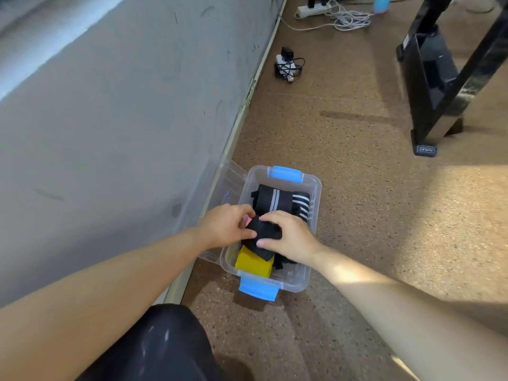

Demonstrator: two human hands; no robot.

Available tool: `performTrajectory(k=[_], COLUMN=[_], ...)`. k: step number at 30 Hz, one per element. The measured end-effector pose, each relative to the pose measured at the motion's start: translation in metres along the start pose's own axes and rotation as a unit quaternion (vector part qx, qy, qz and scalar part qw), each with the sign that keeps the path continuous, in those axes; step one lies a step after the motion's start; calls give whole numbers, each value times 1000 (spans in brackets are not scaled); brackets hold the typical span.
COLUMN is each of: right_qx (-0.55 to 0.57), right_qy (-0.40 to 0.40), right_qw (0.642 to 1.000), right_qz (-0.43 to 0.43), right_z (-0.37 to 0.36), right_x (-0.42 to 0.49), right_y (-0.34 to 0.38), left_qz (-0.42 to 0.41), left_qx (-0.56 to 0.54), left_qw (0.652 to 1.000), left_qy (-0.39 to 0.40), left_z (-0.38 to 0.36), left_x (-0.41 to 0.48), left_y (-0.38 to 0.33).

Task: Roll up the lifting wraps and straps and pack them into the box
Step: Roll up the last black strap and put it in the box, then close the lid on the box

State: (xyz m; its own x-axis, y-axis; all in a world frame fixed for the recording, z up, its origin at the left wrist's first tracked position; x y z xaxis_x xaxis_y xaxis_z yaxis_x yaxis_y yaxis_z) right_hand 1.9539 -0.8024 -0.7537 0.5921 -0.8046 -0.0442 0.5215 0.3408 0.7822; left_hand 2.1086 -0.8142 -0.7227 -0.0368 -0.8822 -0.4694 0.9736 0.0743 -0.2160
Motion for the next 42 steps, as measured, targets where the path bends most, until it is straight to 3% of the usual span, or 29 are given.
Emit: performTrajectory(k=[2,5,10,17,25,29,37,42], right_qx=[-49,-47,-117,-270,-223,-194,-191,-199], right_qy=[24,-26,-19,24,-14,-28,-83,-124], right_qw=[998,998,990,957,971,977,974,971], right_qz=[14,36,80,106,85,80,94,35], right_z=[-9,-8,-13,-9,-5,-3,6,12], right_x=[-7,-12,-12,-14,-25,-29,-36,-43], right_y=[5,10,11,1,-5,-5,-4,-6], left_qz=[32,55,35,136,213,231,201,213], left_qx=[-33,-56,-21,-82,80,104,-74,-149], left_qw=[999,997,999,983,969,963,963,958], left_qy=[5,17,1,-92,-92,-90,-166,-118], left_z=[-5,-10,-5,28,19,21,42,40], left_x=[1,2,-3,-8,-14,-16,-21,-25], left_y=[7,11,14,49,52,50,44,41])
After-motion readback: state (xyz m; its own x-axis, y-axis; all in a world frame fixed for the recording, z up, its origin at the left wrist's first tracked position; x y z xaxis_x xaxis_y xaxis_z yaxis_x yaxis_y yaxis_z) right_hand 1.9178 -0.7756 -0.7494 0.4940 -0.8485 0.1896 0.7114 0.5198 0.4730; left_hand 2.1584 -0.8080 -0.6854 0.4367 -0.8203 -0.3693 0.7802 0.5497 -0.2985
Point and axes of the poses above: each hand's wrist, its own x-axis towards the middle knuckle, its own z-axis out of the back of the hand, y = z × x, the point moved 7 cm from there along x, towards the middle knuckle, and after that the axes turned 13 degrees about z, right-handed, at the moved point
